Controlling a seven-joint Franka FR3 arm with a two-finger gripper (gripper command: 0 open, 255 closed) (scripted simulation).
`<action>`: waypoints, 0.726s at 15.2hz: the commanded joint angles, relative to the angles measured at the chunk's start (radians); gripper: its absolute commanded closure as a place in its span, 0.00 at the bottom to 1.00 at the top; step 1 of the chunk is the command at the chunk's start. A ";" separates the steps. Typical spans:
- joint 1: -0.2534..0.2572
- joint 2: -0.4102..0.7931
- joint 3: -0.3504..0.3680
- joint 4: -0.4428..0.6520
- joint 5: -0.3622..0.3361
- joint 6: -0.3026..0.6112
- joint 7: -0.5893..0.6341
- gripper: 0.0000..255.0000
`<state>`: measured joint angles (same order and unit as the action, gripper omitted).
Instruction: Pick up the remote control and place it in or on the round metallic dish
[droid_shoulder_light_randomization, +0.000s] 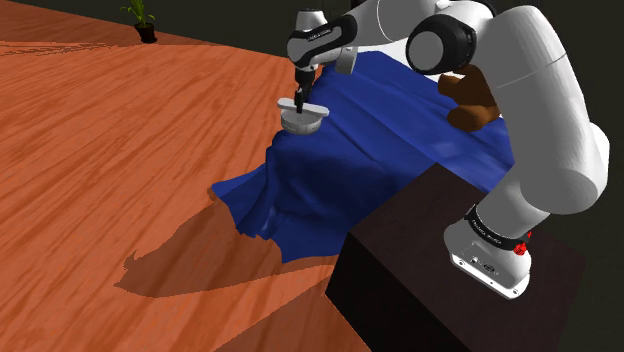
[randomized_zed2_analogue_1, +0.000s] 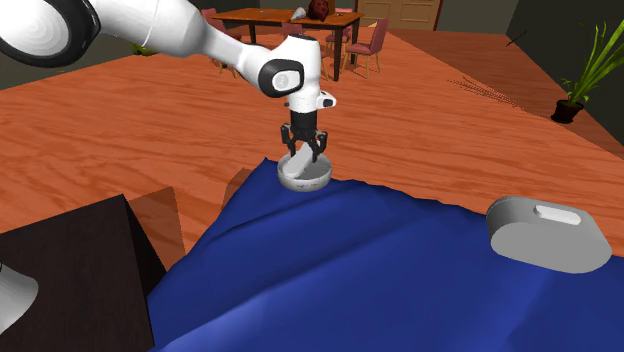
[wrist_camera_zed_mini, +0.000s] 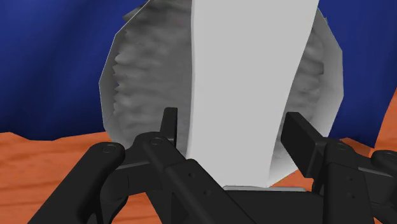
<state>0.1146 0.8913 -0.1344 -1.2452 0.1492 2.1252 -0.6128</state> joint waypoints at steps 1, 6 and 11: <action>-0.001 0.015 0.001 -0.001 0.002 0.017 -0.002 1.00; -0.002 0.026 0.002 0.000 0.003 0.026 -0.002 1.00; -0.001 0.026 0.002 0.000 0.003 0.026 -0.002 0.00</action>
<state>0.1133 0.9170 -0.1318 -1.2450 0.1522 2.1514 -0.6149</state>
